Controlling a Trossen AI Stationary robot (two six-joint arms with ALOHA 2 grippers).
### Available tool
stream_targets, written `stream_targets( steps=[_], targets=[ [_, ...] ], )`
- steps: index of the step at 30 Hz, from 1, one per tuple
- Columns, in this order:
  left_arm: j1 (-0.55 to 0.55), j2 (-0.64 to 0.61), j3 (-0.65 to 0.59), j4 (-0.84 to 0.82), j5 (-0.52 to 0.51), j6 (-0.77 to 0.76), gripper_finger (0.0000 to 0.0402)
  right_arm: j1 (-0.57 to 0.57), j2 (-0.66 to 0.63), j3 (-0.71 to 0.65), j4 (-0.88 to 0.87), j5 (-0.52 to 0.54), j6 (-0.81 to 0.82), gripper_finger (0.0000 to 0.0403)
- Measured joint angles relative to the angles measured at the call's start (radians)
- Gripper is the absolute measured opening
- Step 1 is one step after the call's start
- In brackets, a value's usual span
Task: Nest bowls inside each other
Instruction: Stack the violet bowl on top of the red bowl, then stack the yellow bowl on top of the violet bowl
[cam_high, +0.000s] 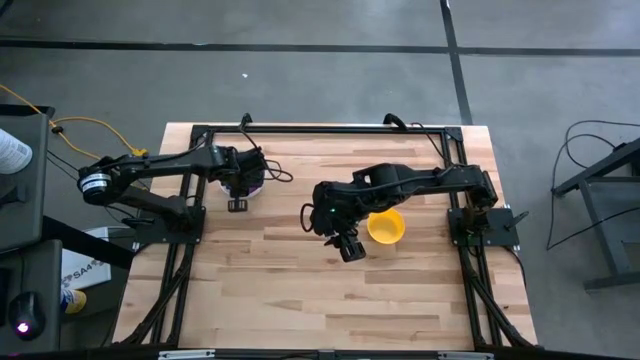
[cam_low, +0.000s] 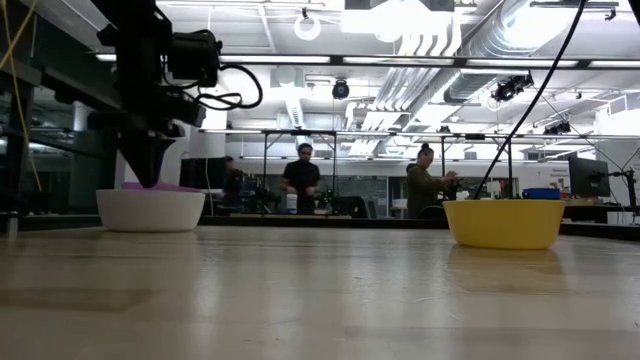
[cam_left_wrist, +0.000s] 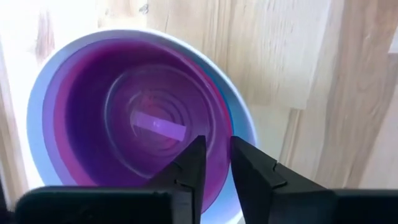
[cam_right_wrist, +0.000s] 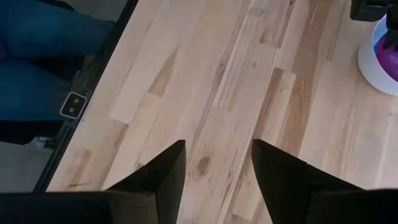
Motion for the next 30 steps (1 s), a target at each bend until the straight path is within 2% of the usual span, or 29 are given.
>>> stream_targets(
  steps=[7,15,18,21,24,30],
  targets=[
    [0.0,-0.006,0.005,-0.017,-0.026,-0.004,0.0092,0.0,0.0,0.0,0.0,-0.001,0.0,0.0176],
    [0.0,-0.01,0.094,-0.093,-0.037,-0.006,0.0093,0.0,0.0,0.0,-0.019,0.001,0.0,0.0176],
    [0.0,-0.01,0.138,-0.124,-0.004,-0.026,0.0093,0.0,0.0,0.0,-0.032,0.01,0.004,0.0176],
    [-0.001,-0.01,0.187,-0.155,0.072,-0.057,0.0093,-0.001,0.0,-0.007,-0.066,0.058,0.014,0.0176],
    [-0.021,-0.01,0.231,-0.175,0.165,-0.097,0.0093,-0.009,0.0,-0.066,-0.067,0.073,0.048,0.0176],
    [-0.182,-0.01,0.284,-0.168,0.172,-0.137,0.0093,-0.036,0.001,-0.264,-0.038,0.058,0.113,0.0176]
  ],
)
